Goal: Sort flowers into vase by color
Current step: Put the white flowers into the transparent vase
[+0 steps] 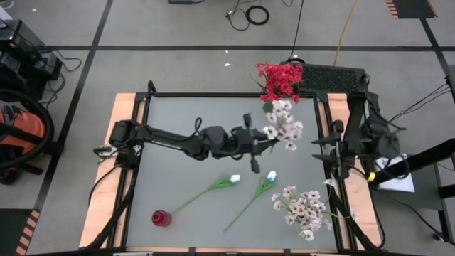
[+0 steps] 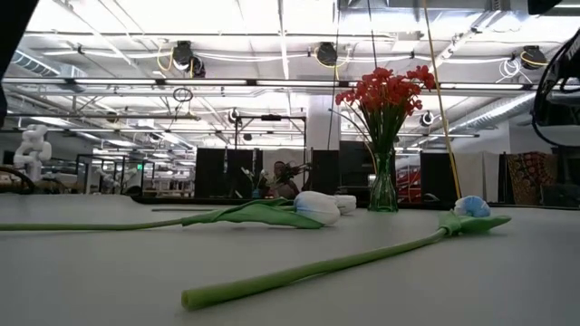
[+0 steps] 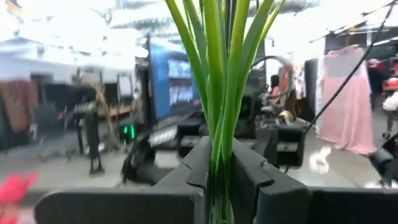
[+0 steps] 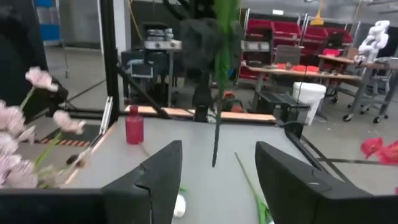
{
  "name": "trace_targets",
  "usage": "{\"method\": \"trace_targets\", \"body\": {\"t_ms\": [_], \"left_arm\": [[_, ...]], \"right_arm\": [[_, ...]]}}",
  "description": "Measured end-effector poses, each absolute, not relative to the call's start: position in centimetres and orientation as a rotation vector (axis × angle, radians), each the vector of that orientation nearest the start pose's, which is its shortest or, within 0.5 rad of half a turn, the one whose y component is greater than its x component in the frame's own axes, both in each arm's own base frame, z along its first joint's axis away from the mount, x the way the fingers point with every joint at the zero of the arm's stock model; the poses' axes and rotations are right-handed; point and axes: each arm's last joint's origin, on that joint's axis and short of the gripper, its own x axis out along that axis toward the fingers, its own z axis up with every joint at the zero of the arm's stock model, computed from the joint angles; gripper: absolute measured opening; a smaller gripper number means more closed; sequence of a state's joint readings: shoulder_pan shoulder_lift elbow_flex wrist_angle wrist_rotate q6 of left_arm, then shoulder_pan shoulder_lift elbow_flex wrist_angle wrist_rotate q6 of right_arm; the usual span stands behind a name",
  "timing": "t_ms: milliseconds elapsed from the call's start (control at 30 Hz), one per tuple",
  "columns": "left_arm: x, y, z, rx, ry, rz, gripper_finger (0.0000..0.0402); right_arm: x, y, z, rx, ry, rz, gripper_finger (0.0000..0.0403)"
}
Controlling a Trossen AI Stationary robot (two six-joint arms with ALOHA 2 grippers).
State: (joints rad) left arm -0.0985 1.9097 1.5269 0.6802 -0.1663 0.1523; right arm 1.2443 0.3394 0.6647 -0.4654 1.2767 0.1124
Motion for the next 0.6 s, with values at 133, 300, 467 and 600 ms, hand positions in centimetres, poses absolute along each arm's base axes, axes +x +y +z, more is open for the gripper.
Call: {"method": "trace_targets", "body": {"t_ms": [133, 300, 467, 600], "left_arm": [[47.2, -4.1, 36.1, 0.19, -0.287, 0.08, 0.0038], [50.0, -4.2, 37.3, 0.214, -0.333, 0.055, 0.0038], [52.3, -4.1, 36.2, 0.221, -0.346, 0.033, 0.0038], [53.3, -4.1, 35.9, 0.217, -0.364, 0.025, 0.0038]], "right_arm": [[4.3, 4.0, 32.4, -0.009, 0.006, -0.014, 0.0196], [4.4, 4.0, 33.2, 0.0, -0.03, -0.01, 0.0196], [4.4, 3.9, 33.3, 0.007, -0.036, -0.025, 0.0196], [4.4, 3.9, 33.3, 0.019, -0.036, -0.03, 0.0196]]}}
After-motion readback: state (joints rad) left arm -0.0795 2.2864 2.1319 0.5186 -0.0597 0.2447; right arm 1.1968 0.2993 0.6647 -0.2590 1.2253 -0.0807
